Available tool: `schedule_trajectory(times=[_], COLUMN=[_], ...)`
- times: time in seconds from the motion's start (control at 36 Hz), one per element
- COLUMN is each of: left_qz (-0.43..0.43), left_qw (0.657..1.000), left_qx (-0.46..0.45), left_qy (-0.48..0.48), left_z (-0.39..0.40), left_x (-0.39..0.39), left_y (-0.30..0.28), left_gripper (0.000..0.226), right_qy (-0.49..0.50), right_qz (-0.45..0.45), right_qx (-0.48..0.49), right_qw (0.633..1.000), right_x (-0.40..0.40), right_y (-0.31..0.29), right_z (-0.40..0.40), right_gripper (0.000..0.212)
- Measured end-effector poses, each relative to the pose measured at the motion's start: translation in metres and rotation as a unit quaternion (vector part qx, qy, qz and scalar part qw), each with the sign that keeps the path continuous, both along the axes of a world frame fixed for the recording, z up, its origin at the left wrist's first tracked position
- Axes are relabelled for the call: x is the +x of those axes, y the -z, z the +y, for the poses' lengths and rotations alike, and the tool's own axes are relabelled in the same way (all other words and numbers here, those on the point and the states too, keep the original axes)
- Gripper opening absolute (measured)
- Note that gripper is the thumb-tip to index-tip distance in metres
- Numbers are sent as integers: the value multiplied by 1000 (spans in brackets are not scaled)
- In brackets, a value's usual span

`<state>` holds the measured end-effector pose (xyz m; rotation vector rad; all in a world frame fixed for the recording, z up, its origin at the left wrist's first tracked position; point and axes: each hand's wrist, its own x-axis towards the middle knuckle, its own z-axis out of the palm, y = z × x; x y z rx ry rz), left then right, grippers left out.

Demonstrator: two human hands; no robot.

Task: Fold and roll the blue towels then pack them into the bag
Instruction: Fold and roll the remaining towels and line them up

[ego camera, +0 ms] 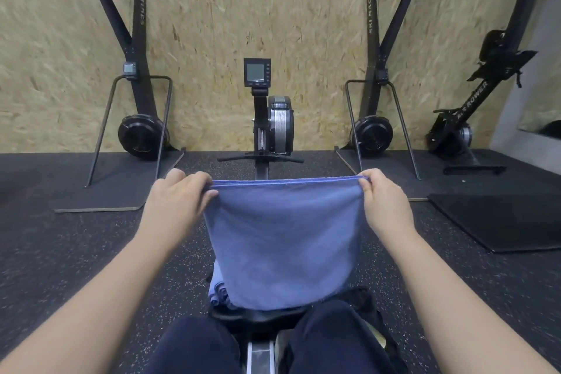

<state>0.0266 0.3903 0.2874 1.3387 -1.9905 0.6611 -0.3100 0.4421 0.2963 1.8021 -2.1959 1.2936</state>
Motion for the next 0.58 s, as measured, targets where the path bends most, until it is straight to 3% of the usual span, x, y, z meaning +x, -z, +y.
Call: schedule_trajectory(times=[0.11,0.22,0.33,0.44,0.58], left_qz=[34,5,-20,63,151], left_qw=[999,999,998,995,982], left_qx=[-17,-53,20,59,108], left_qy=[-7,-3,-63,-50,-41], left_z=[4,6,5,7,3], left_x=[-2,-2,-2,-8,-5], left_y=[-8,-12,-13,-17,-10], left_gripper=[8,16,21,19,22], right_qy=[0,17,-12,-49,-54], right_qz=[-9,-26,-75,-145,-143], right_qx=[-6,-42,-90,-95,-93], right_qw=[1000,999,993,984,984], right_x=[-1,0,9,22,28], right_y=[2,5,2,-2,-2], right_z=[3,2,1,4,6], right_gripper=[20,20,16,11,12])
